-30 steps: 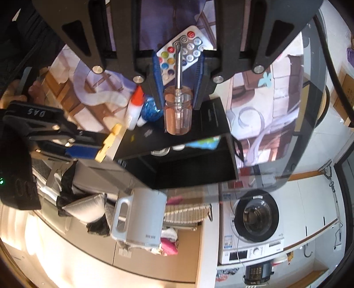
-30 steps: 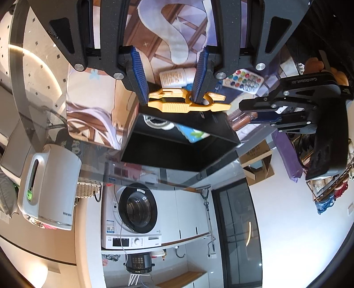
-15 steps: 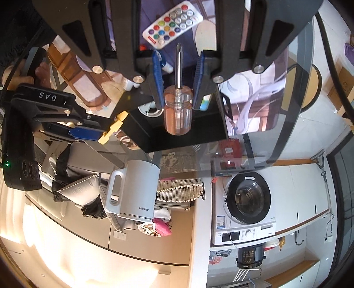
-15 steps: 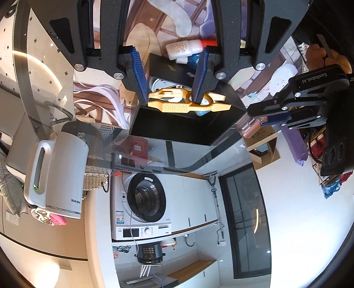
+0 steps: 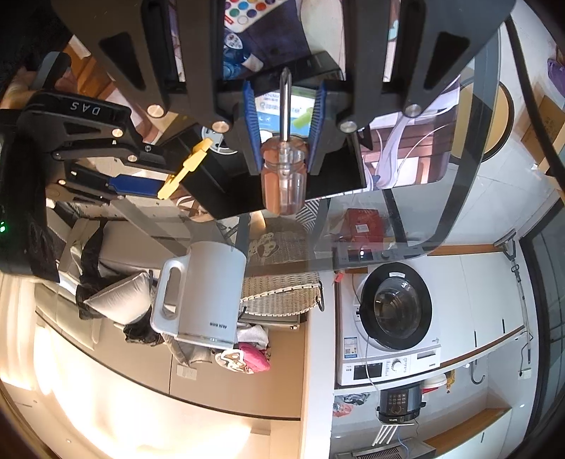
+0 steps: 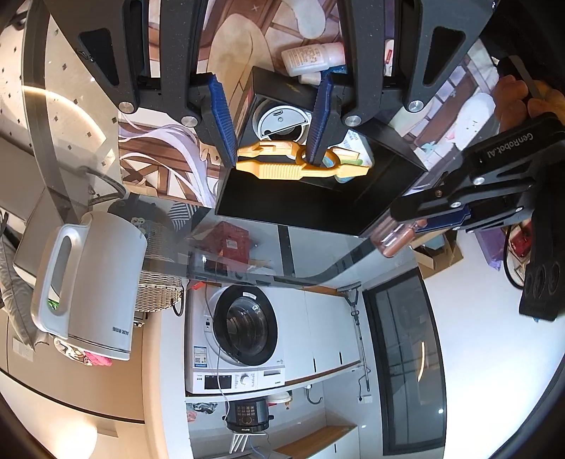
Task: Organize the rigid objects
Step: 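Carry the screwdriver into the box with left tool while right tool drops the clip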
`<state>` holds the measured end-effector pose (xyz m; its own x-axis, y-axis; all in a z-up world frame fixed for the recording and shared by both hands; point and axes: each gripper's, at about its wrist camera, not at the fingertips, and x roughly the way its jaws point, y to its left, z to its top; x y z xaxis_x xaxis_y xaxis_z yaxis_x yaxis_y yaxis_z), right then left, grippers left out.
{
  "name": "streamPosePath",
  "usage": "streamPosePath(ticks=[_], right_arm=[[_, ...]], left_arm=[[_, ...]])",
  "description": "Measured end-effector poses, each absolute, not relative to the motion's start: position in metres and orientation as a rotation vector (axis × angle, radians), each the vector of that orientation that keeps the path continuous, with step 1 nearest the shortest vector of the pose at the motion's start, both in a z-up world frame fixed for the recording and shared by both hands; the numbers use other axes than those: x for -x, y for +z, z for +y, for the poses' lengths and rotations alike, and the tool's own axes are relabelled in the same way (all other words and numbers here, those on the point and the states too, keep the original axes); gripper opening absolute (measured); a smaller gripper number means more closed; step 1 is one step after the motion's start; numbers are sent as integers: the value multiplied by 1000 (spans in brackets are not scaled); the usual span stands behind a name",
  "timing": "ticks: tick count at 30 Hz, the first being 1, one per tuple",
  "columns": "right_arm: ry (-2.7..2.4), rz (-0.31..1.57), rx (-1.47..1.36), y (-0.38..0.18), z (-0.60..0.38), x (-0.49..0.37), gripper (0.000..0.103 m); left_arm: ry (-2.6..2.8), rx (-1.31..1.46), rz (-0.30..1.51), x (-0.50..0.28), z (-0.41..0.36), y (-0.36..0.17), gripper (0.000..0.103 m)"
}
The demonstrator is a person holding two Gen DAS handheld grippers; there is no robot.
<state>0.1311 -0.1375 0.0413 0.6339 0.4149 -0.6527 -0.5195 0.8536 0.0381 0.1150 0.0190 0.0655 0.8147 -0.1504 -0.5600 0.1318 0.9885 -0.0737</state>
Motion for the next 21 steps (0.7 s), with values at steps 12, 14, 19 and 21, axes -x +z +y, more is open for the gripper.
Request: streamPosePath(ticks=[12, 14, 19, 21], right_arm=[[527, 698, 256, 32, -108, -142, 40], [530, 702, 271, 31, -104, -143, 40], [525, 716, 290, 25, -98, -147, 40], [516, 720, 300, 23, -97, -150, 41]], left_arm=[[-140, 36, 619, -132, 24, 49, 23], [-136, 41, 623, -134, 27, 45, 23], [-133, 37, 635, -139, 28, 38, 23], [-133, 33, 638, -140, 28, 36, 23]])
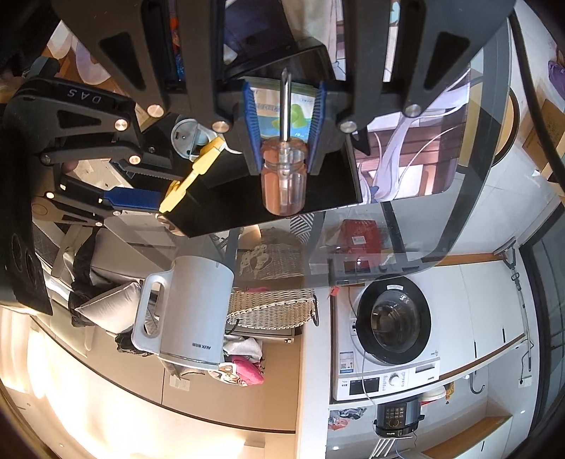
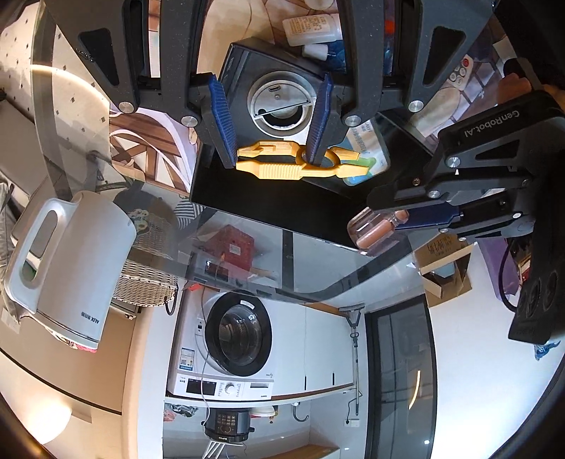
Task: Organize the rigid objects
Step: 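Carry the screwdriver into the box with left tool while right tool drops the clip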
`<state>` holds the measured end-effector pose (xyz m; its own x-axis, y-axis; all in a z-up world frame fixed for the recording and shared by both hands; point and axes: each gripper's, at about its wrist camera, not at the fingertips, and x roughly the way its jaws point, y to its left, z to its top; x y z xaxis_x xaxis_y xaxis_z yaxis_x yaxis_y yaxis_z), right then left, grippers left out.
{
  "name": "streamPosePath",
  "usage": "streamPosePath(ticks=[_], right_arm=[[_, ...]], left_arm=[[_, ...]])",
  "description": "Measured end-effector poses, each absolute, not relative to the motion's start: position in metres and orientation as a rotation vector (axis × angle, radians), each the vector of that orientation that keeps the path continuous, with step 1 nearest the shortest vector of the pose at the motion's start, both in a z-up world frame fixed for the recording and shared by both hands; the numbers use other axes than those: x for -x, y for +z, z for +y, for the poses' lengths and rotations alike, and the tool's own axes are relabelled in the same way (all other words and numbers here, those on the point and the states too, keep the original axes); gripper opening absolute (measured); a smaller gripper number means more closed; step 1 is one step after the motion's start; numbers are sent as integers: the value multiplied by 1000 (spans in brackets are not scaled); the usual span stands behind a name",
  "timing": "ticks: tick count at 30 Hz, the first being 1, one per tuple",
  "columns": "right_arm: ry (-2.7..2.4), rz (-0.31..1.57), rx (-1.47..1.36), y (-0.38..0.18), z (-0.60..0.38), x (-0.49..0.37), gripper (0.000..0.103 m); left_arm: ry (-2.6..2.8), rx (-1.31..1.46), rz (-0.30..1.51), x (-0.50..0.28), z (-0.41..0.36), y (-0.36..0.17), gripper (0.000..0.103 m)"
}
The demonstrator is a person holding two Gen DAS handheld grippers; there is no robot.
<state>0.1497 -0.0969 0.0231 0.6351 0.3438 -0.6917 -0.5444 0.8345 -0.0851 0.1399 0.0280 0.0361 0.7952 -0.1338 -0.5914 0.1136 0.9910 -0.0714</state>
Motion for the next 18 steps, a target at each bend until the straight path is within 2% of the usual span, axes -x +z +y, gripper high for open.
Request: streamPosePath(ticks=[3, 5, 6, 8, 16, 17, 18], right_arm=[[494, 732, 340, 17, -92, -151, 42], [488, 712, 351, 18, -91, -149, 57], [496, 704, 353, 19, -91, -147, 61], [513, 684, 356, 21, -91, -142, 80], [474, 680, 294, 28, -115, -136, 88], [473, 681, 276, 29, -119, -136, 90], [473, 682, 259, 30, -123, -136, 90]], left_arm=[[-134, 34, 648, -141, 29, 33, 23], [-139, 35, 652, -141, 28, 32, 23], [-140, 31, 654, -141, 28, 31, 23], [-143, 27, 656, -141, 26, 31, 23], [-143, 31, 629, -135, 25, 38, 25], [-145, 35, 629, -134, 25, 39, 27], [-141, 32, 632, -133, 25, 39, 34]])
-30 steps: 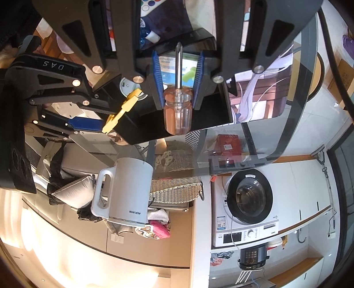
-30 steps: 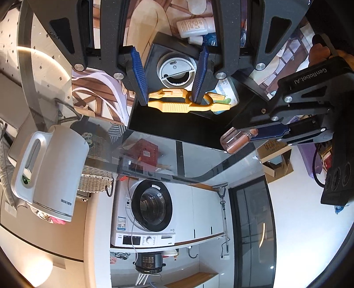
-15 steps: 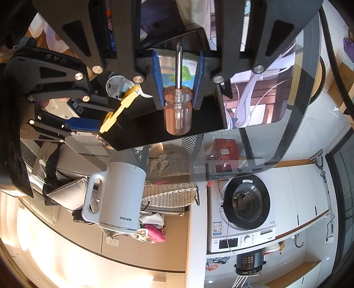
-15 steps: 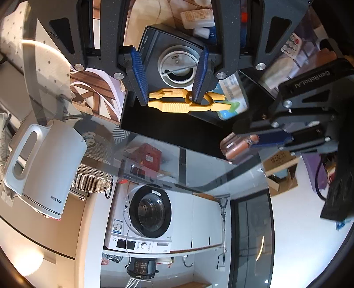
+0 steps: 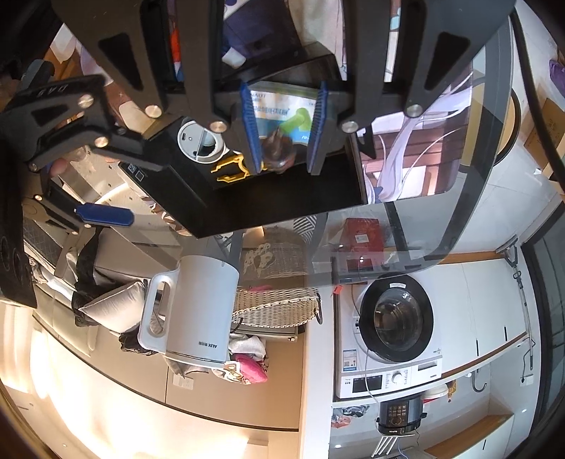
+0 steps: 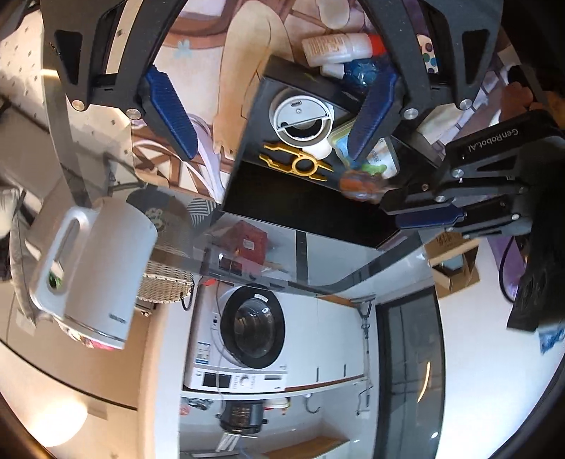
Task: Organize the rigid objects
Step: 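Carry the screwdriver into the box with left tool while right tool drops the clip, then withdraw both open tools away from the black box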
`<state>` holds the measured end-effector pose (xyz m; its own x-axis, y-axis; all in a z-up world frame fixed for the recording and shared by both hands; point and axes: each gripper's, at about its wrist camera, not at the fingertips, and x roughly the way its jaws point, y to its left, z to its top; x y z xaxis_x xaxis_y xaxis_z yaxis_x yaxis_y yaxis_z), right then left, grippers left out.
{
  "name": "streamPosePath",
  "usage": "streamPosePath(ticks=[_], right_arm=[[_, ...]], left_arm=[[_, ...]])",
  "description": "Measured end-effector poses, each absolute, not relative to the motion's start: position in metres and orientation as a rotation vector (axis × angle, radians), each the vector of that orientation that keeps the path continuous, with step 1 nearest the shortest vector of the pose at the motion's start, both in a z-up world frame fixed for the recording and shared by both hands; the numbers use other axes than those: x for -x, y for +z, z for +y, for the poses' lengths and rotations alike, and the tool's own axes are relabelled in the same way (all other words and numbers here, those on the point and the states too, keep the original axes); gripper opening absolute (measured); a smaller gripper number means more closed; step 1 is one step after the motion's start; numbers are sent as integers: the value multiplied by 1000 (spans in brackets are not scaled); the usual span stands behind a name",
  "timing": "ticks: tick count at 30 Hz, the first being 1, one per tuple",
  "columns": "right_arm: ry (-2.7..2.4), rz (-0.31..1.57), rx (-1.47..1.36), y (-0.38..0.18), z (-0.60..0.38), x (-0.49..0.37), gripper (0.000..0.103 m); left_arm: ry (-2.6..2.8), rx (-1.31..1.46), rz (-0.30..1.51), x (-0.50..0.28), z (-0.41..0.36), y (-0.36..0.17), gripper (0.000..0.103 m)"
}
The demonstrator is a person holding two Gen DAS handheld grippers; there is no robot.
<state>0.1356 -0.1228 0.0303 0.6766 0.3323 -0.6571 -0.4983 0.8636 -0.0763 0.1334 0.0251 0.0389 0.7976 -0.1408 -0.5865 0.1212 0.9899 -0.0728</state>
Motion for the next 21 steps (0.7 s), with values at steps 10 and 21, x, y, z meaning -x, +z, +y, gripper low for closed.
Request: streamPosePath(ticks=[10, 21], right_arm=[[514, 715, 151, 32, -155, -119, 98], [523, 762, 195, 21, -153, -100, 102]], left_arm=[[-72, 71, 598, -100, 31, 51, 103], [-23, 94, 608, -77, 38, 40, 103]])
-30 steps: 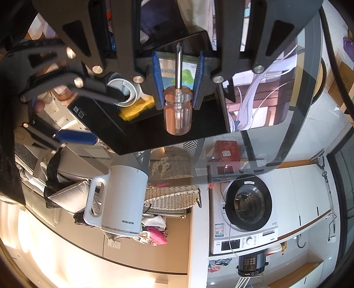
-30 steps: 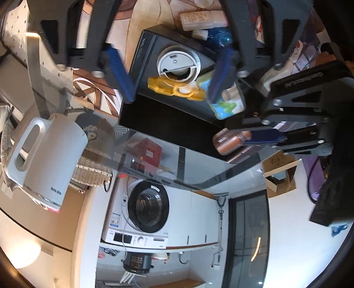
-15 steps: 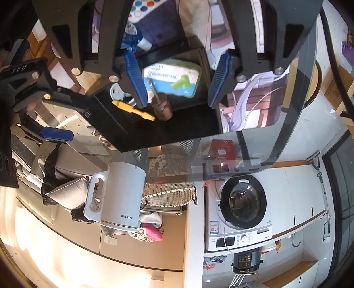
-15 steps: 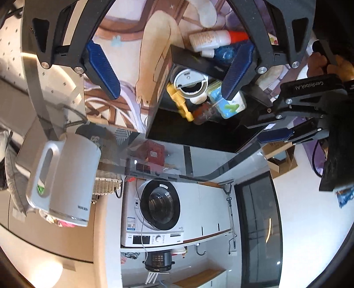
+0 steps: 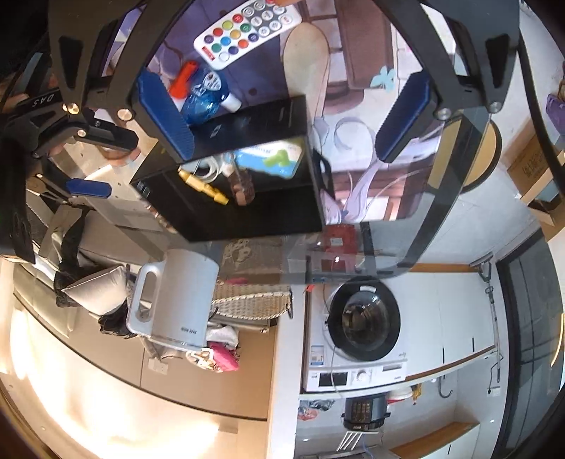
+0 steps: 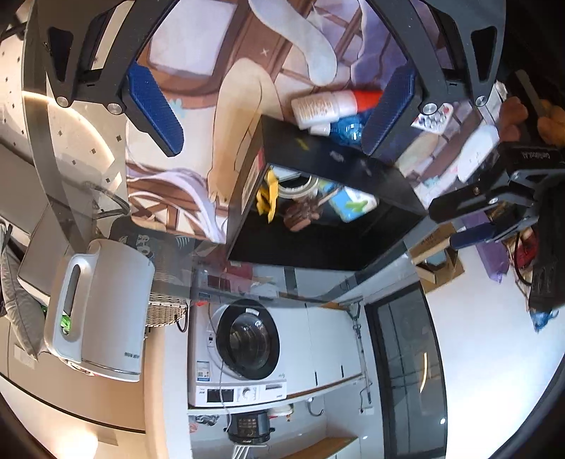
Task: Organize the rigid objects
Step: 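Withdraw both open tools away from the black box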
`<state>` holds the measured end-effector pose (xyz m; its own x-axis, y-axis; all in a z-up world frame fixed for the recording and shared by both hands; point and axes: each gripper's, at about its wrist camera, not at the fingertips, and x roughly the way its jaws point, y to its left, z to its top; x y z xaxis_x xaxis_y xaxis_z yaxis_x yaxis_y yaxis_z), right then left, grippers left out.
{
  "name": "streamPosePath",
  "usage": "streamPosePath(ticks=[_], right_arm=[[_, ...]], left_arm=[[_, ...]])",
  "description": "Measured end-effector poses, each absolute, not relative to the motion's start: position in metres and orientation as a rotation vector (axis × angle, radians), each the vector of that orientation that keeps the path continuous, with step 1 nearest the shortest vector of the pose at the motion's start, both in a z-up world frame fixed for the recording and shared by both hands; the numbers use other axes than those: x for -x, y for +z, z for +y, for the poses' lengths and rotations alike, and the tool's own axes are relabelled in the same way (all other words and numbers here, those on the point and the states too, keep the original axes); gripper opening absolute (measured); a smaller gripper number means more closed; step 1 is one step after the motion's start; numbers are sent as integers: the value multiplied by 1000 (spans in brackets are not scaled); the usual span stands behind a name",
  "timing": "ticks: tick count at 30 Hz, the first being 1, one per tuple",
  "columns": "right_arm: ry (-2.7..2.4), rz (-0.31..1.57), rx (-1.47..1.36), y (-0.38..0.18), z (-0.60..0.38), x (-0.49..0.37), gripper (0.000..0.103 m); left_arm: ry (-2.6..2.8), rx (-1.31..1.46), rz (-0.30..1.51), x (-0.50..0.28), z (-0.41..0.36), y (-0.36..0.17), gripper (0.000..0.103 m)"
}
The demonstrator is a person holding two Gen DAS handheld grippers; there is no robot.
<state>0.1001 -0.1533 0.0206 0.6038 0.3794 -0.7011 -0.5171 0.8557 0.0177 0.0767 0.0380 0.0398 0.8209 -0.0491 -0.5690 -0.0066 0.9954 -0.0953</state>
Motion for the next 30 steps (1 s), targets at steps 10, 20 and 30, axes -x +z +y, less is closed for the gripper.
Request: streamPosePath(ticks=[10, 20, 30], right_arm=[[545, 800, 266, 5, -138, -89, 102], [562, 828, 285, -7, -132, -86, 102], [572, 859, 297, -14, -129, -91, 103]], left_arm=[[33, 122, 670, -60, 35, 20, 103], [53, 99, 707, -56, 35, 10, 103], [42, 71, 741, -51, 38, 0, 103]])
